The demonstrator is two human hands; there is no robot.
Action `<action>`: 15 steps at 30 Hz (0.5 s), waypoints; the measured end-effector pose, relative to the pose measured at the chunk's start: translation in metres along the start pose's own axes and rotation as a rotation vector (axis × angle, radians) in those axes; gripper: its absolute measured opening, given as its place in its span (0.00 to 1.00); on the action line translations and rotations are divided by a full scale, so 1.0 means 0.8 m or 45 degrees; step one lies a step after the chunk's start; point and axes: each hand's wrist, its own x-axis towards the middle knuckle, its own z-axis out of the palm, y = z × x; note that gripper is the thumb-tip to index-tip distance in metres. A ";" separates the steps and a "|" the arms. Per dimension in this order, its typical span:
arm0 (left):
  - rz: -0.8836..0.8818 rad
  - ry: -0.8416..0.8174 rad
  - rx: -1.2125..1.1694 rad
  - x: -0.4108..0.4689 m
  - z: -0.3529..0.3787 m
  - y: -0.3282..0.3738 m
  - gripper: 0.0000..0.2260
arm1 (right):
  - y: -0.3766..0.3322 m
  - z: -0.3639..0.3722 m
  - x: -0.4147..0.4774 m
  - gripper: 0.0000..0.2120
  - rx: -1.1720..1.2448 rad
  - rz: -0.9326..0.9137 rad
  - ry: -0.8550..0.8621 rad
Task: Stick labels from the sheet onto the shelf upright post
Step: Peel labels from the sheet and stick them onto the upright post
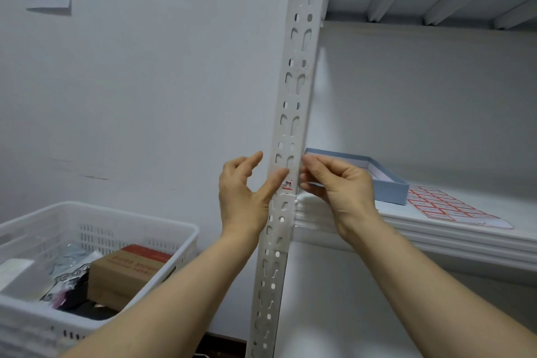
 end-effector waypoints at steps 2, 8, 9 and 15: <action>0.139 -0.046 0.070 -0.004 0.002 0.011 0.26 | -0.011 -0.004 -0.006 0.07 -0.018 0.055 -0.128; 0.185 -0.062 0.061 -0.011 0.025 0.035 0.23 | -0.038 -0.027 -0.014 0.07 0.066 0.044 -0.225; 0.191 -0.070 0.061 -0.012 0.031 0.039 0.23 | -0.040 -0.031 -0.014 0.05 0.043 0.008 -0.203; 0.152 -0.170 -0.078 -0.023 0.082 0.077 0.18 | -0.064 -0.052 -0.002 0.10 -0.395 -0.306 -0.007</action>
